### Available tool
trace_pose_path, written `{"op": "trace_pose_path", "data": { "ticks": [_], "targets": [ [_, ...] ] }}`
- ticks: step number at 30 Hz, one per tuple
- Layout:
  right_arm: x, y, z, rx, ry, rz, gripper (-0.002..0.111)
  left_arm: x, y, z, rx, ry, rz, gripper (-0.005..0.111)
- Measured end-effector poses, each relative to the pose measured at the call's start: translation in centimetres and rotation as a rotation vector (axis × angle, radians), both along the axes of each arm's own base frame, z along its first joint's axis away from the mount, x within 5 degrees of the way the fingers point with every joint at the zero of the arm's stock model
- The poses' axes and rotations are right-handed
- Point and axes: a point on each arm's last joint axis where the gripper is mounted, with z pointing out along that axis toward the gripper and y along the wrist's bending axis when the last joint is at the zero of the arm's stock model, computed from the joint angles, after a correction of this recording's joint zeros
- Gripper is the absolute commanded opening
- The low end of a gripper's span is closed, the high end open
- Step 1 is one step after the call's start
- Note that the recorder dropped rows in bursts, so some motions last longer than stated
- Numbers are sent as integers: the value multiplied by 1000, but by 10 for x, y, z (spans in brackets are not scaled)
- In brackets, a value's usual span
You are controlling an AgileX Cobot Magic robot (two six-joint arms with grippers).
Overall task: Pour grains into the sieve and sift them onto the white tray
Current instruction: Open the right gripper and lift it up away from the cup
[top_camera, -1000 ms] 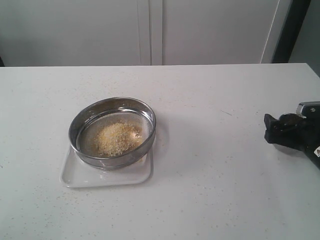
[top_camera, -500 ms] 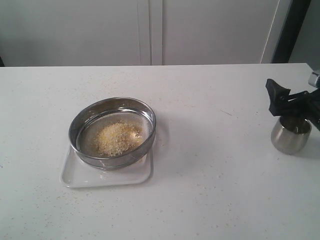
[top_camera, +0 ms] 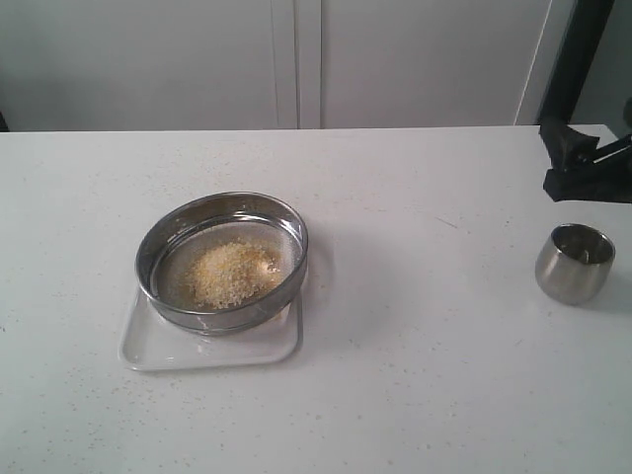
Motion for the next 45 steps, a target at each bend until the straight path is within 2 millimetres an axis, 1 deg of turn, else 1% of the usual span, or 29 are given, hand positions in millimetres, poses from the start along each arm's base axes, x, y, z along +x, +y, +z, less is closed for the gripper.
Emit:
{"op": "trace_pose_path", "data": {
  "ticks": [3,4,7,8,15,22,27,34,35,36,39,43,45],
  "targets": [
    [-3,4,2,0,29,36,35,0,0,0,0,0,0,0],
    [-4,5,3,28,45,48,25,0,0,0,0,0,0,0],
    [-7,7,4,158,104,74,2,0,0,0,0,0,0,0],
    [-7,8,4,186,118,84,0,0,0,0,0,0,0,0],
    [-10,15,1,208,179,160,0,0,0,0,0,0,0,0],
    [-10,14,-2,226,226,141,0,0,0,0,0,0,0,0],
    [-5,12,2,262,267,123,0,0,0,0,0,0,0,0],
    [3,10,20,260,365,96,0,0,0,0,0,0,0,0],
    [6,9,27,259,404,87,0,0,0,0,0,0,0,0],
    [7,8,30,258,420,82,0,0,0,0,0,0,0,0],
    [10,10,50,276,483,106,0,0,0,0,0,0,0,0],
    [13,10,62,278,575,108,0,0,0,0,0,0,0,0],
    [15,10,67,273,573,101,0,0,0,0,0,0,0,0]
  ]
}}
